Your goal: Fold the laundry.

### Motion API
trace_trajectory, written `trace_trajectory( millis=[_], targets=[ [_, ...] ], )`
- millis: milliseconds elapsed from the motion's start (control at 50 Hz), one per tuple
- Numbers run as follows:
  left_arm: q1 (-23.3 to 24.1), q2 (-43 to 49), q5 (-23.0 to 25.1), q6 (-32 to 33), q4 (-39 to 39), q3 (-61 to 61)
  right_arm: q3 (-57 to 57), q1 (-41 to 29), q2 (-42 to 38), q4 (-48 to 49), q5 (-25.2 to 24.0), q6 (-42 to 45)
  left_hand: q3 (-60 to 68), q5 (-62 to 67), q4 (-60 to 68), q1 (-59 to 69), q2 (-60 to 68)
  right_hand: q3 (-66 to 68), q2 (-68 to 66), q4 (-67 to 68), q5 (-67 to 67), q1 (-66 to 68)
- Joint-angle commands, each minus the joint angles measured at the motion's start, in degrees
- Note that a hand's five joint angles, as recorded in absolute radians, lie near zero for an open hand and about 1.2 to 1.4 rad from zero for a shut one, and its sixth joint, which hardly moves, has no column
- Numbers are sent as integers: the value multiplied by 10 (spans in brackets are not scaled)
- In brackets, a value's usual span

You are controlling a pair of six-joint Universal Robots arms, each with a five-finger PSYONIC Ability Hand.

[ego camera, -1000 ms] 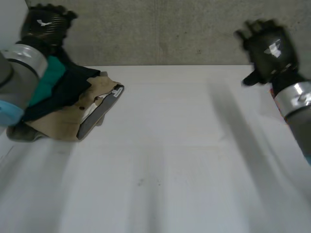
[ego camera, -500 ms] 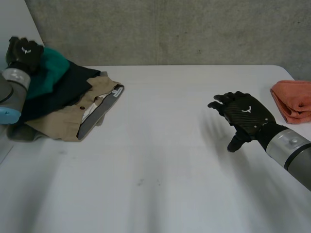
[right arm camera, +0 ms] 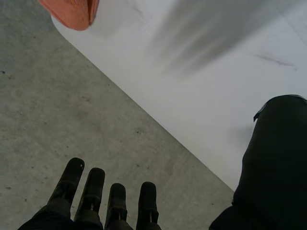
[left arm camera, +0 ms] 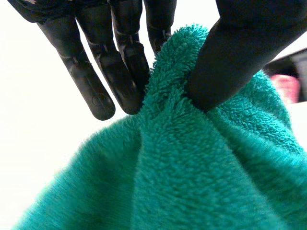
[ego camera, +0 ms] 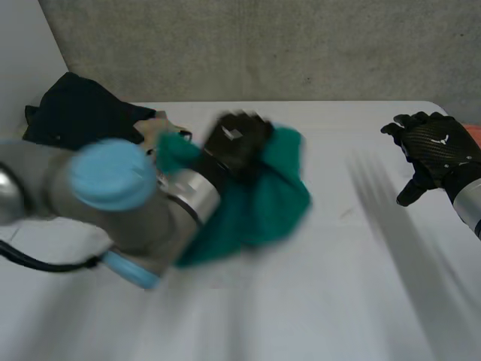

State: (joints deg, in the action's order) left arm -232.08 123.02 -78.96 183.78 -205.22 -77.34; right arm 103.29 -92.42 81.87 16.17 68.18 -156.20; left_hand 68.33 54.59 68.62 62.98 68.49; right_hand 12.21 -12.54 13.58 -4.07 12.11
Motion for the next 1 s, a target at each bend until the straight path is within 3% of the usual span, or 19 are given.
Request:
trace_trajectory(
  millis=[20, 40, 80, 180, 280, 360, 520, 560, 720, 840, 1000],
  targets=[
    [66, 64, -31, 0, 5, 35, -5, 8, -12, -6, 0, 3, -326, -289, -329, -273, -328, -22, 25, -36, 41, -21],
    [68, 57, -32, 1, 6, 31, -5, 8, -14, -9, 0, 4, -499, -461, -502, -445, -500, -22, 25, -36, 41, -21],
    [69, 48, -34, 4, 7, 25, -8, 8, -16, -18, 0, 5, -578, -540, -580, -524, -579, -22, 25, -36, 41, -21],
    [46, -19, -43, 11, 32, -5, -24, 8, -15, -61, 0, 4, -571, -534, -574, -518, -573, -22, 25, -36, 41, -21],
    [-49, -101, -56, 58, 87, -61, -35, 4, -14, -97, -2, 0, -566, -529, -569, -512, -568, -22, 25, -36, 41, -21],
    [-81, -138, -58, 111, 127, -111, -49, 3, -13, -138, -2, 6, -553, -515, -555, -499, -554, -22, 25, -36, 41, -21],
    [-96, -164, -58, 184, 171, -233, -71, -32, -18, -268, -15, 59, -502, -465, -505, -449, -504, -18, 21, -32, 37, -17],
    [-95, -164, -52, 189, 171, -256, -67, -53, -22, -287, -12, 95, -480, -443, -483, -427, -482, 64, -61, 50, -45, 65],
    [-94, -137, -47, 200, 117, -290, -28, -137, -65, -215, -9, 136, -453, -416, -456, -400, -455, 96, -93, 83, -78, 97],
    [-99, -87, -44, 233, 52, -274, 2, -146, -83, -144, -5, 133, -413, -376, -416, -359, -415, 100, -97, 86, -81, 101],
    [-99, -46, -44, 261, 61, -249, 9, -141, -91, -129, -3, 132, -416, -379, -419, -363, -418, 107, -103, 93, -88, 108]
  ],
)
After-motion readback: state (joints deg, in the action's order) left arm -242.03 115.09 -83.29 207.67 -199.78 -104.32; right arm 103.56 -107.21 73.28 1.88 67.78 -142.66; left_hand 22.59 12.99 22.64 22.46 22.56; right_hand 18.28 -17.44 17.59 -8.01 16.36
